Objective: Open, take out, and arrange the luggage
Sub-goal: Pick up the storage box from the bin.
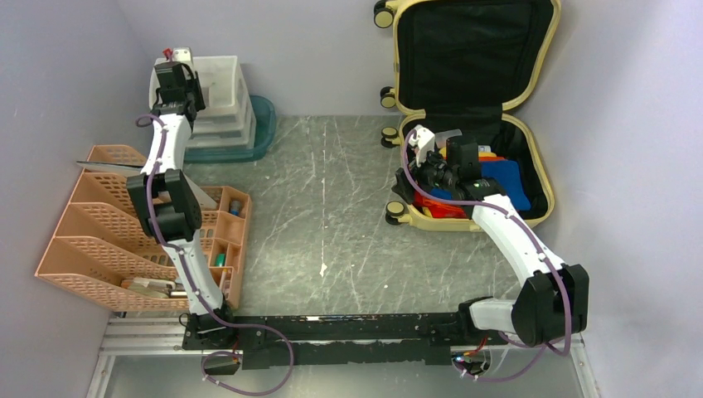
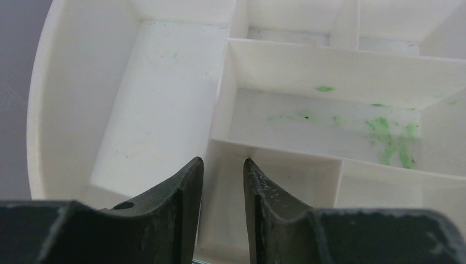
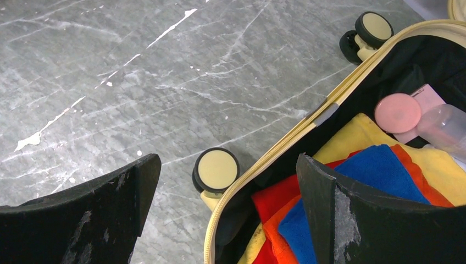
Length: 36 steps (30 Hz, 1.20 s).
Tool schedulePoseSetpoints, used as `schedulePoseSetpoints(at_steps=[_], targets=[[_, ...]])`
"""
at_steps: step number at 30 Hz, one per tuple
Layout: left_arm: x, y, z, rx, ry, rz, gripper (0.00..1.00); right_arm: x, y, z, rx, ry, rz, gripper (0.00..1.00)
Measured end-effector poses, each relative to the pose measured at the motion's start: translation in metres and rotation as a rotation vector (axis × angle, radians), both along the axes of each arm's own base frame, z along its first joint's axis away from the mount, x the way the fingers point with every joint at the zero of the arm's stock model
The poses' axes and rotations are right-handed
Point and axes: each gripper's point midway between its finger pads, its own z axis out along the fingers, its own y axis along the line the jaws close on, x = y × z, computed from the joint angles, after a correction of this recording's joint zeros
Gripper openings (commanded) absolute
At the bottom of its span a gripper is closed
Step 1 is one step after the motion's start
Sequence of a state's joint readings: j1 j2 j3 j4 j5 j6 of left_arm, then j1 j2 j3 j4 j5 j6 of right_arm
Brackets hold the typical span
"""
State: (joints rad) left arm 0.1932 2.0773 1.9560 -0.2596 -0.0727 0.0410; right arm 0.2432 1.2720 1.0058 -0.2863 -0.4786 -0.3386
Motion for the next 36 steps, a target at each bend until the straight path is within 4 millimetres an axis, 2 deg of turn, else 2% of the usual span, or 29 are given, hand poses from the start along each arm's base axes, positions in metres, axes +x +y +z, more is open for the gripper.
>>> schedulePoseSetpoints(at_steps=[2,3,7,15,25,31,36], targets=[[0.002,0.002,-0.002,0.003,-0.003,0.006,0.30,0.000,0.000,-0.001,-0.001,0.002,-0.001,1.00],[0.003,0.003,-0.002,0.006,-0.006,0.012,0.23,0.000,0.000,-0.001,-0.002,0.003,-0.001,1.00],[0.004,0.008,-0.001,0.016,-0.015,0.032,0.05,0.001,0.000,-0.003,-0.004,0.005,-0.001,1.00],[0.000,-0.003,0.001,-0.016,-0.040,-0.020,0.05,0.001,0.000,-0.004,-0.005,0.008,-0.001,1.00],[-0.021,-0.016,0.008,-0.090,-0.081,-0.021,0.05,0.002,-0.001,-0.005,-0.008,0.009,-0.005,1.00],[-0.022,-0.019,0.020,-0.114,-0.111,-0.023,0.05,0.003,-0.004,-0.005,-0.007,0.010,-0.012,1.00],[-0.026,-0.023,0.038,-0.124,-0.149,-0.028,0.05,0.003,-0.005,-0.005,-0.007,0.009,-0.016,1.00]])
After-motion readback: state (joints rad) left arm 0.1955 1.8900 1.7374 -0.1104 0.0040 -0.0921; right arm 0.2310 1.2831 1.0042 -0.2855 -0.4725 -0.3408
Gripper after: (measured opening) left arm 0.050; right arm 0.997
